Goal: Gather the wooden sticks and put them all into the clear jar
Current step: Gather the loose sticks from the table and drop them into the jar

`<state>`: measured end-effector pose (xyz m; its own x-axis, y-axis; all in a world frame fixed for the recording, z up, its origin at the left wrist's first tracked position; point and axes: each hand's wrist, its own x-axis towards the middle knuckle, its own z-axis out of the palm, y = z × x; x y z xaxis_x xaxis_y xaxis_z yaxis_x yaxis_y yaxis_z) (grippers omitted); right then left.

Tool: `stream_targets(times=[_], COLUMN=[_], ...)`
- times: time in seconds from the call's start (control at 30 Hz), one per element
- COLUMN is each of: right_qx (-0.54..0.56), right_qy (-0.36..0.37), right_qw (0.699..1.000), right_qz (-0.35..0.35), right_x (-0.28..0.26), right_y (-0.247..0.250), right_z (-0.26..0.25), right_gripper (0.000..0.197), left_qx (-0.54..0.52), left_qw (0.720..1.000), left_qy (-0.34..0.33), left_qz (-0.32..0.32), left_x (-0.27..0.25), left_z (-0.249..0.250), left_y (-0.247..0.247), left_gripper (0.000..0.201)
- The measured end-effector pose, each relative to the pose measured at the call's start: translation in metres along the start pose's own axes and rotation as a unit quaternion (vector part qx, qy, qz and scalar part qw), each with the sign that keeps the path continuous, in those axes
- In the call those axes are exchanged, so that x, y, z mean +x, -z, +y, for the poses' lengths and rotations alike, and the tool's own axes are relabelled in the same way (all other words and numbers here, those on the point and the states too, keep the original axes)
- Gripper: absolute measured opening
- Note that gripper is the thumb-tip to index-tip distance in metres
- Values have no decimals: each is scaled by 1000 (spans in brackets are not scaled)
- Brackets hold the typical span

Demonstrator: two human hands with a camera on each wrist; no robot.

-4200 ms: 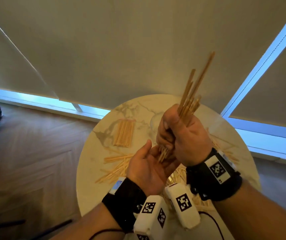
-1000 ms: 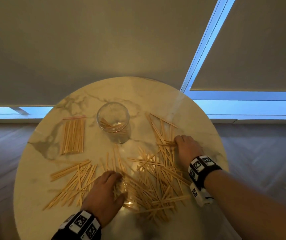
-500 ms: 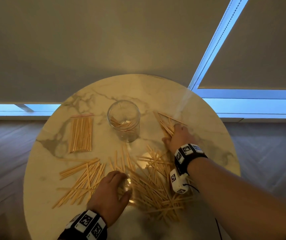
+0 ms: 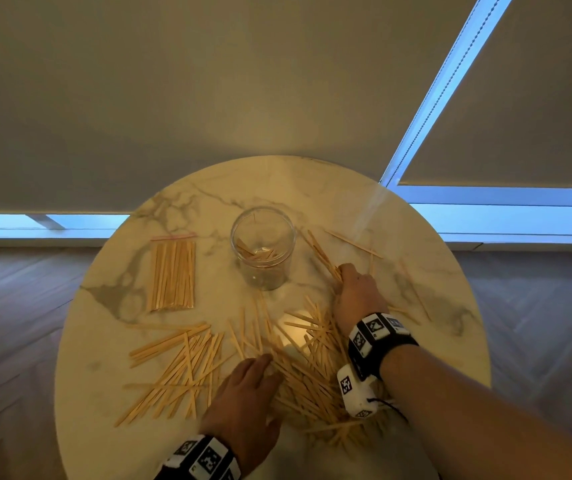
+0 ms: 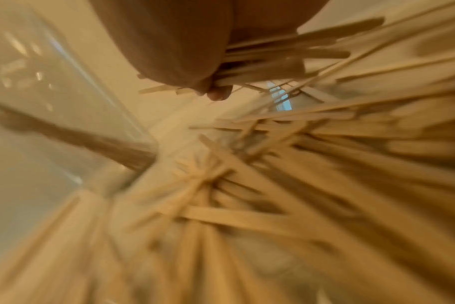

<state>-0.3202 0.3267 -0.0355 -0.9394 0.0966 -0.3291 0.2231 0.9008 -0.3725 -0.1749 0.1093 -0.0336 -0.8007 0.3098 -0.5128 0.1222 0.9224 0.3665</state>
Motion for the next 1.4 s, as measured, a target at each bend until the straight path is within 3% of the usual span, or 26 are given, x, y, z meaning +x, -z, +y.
stream_targets(times=[0.2, 0.33, 0.47, 0.6, 0.73, 0.83, 0.9, 1.0, 1.13, 1.17, 1.2, 1.27, 1.3, 1.4], right_qx=[164, 299, 470, 533, 509, 494, 476, 385, 414, 425, 438, 501, 549, 648], right_qy=[6, 31, 57, 81, 91, 102, 120, 185, 168, 162, 161, 162, 169, 222], right_qw=[985, 953, 881, 838, 835, 826, 832, 880, 870, 867, 861, 829, 798, 706], right_qz=[51, 37, -13, -86, -188, -252, -258, -206, -205, -204, -202, -189, -182, -183], right_x=[-6, -23, -48, -74, -96, -109, -114, -116, -113, -112, -111, -106, -103, -98], right_y=[15, 35, 53, 69, 76, 77, 80, 81, 82, 87, 95, 114, 124, 152], right_z=[-9, -16, -26, -33, -48, -57, -62, -66, -69, -71, -73, -81, -86, -105], right_gripper=[23, 14, 12, 15, 13, 25, 23, 19, 27, 28, 28, 28, 31, 52], left_qx=[-26, -148, -299, -325, -346, -329, -331, -395, -435, -464, -516, -666, -721, -783], left_qw=[998, 982, 934, 901, 878, 875, 866, 832, 824, 811, 780, 681, 643, 609], left_qy=[-3, 2, 21, -25, -76, -97, -92, -80, -72, -69, -60, -23, 1, 61], left_qz=[49, 119, 194, 285, 322, 342, 364, 381, 356, 351, 349, 302, 258, 112], left_x=[-8, -10, -11, -11, -14, -18, -21, -26, -34, -35, -37, -38, -40, -47], left_z=[-7, -4, 16, 38, 55, 62, 63, 66, 64, 60, 56, 54, 56, 68], left_y=[0, 18, 62, 124, 171, 178, 177, 178, 186, 188, 189, 187, 182, 157], left_gripper=[65, 47, 28, 45, 69, 66, 56, 43, 27, 28, 29, 30, 31, 38])
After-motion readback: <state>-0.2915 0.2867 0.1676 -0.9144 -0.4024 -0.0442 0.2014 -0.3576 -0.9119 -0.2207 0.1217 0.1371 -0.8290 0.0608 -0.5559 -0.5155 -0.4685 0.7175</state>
